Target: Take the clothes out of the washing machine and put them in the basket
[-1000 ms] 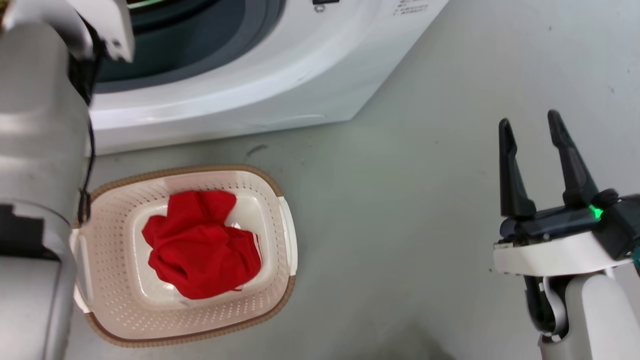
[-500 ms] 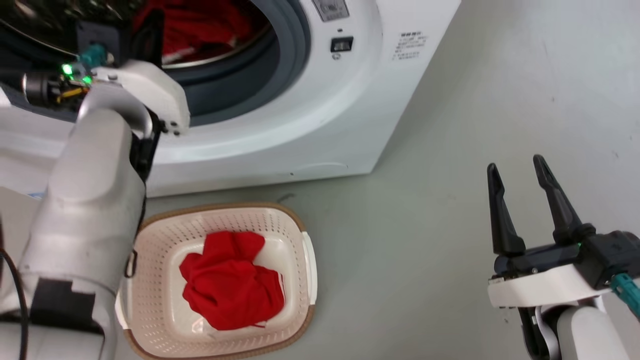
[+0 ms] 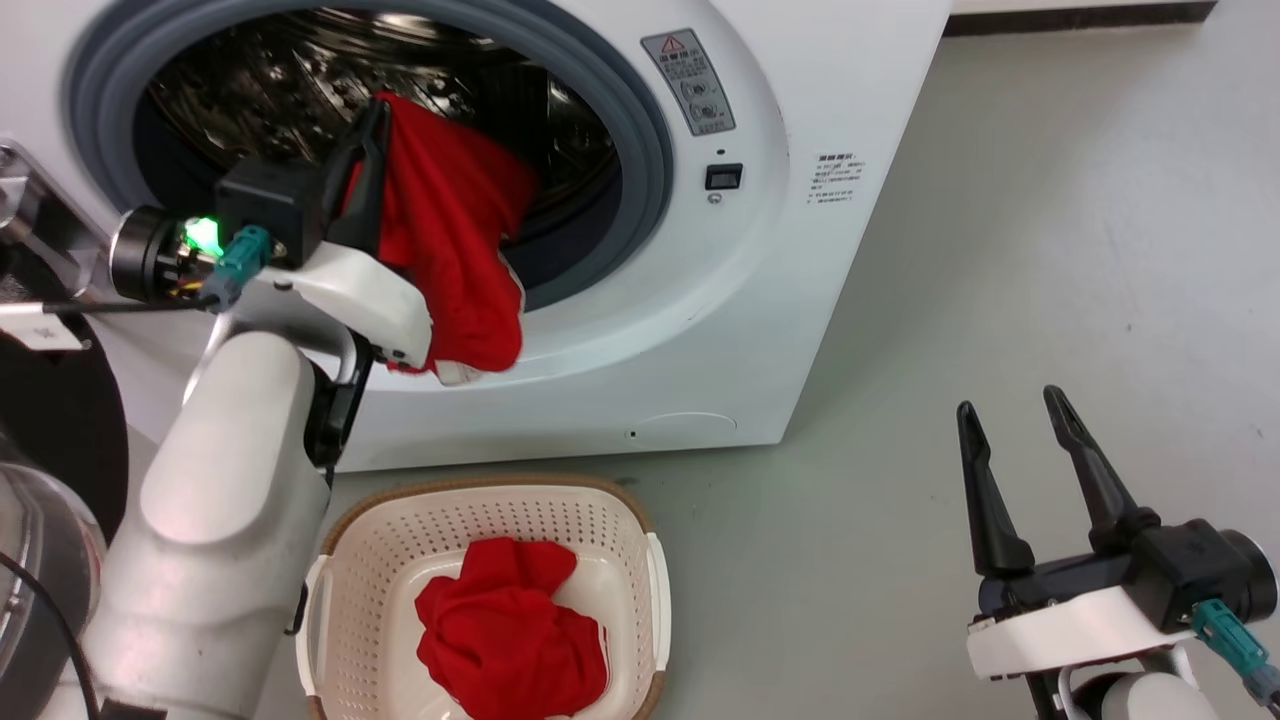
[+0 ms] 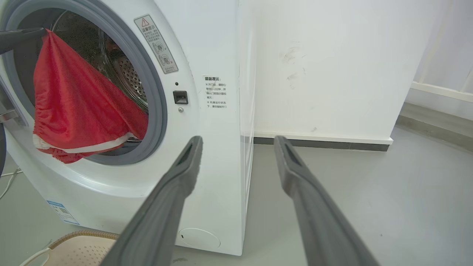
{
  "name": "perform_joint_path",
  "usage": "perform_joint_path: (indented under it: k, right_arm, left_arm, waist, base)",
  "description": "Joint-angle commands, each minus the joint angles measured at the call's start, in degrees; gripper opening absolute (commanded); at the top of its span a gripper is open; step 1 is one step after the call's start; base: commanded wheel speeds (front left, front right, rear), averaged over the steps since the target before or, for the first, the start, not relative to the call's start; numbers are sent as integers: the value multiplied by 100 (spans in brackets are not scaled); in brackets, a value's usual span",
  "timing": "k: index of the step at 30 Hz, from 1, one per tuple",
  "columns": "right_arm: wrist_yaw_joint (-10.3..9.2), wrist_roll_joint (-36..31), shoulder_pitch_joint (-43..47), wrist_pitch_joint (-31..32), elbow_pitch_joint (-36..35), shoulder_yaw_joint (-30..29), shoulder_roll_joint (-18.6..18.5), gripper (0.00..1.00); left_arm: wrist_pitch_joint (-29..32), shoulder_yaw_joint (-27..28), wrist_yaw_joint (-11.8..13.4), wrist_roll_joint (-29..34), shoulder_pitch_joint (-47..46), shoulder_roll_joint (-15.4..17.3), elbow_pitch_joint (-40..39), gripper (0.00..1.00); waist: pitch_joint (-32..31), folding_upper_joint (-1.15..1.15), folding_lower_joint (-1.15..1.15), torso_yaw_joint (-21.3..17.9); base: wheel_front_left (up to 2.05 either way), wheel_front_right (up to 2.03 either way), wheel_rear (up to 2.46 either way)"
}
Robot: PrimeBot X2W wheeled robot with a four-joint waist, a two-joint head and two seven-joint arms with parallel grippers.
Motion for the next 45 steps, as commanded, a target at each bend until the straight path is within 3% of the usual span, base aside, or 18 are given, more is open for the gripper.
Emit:
perform_joint_path:
  k: [1, 14, 25, 34, 45]
  right_arm:
    - [-4, -41, 121, -11, 19, -2, 6, 100]
    - [-4, -65, 352, -11, 61, 2, 6, 100]
    - [-4, -25, 376, -11, 31, 7, 6, 100]
    - [-4, -81, 124, -11, -48, -30, 6, 100]
    - [-4, -127, -481, -11, -208, -126, 6, 100]
  left_arm:
    - [81, -40, 70, -7, 221, 27, -319, 0]
    - [902, -58, 494, 6, 1356, 408, -2936, 0]
    - [1255, -175, 690, -84, 2361, 615, -4085, 0]
    - [1270, -355, 681, -230, 3039, 636, -3967, 0]
    - [1006, -788, 276, -334, 2999, 446, -2397, 0]
  waist:
    - [-163, 0, 1, 76]
    - [-558, 0, 1, 241]
    - [-562, 0, 1, 300]
    - [-111, 0, 1, 316]
    - [1075, 0, 1, 89]
  base:
    - [0, 0, 0]
    - [0, 0, 0]
    - [0, 0, 0]
    - [0, 0, 0]
    - [0, 0, 0]
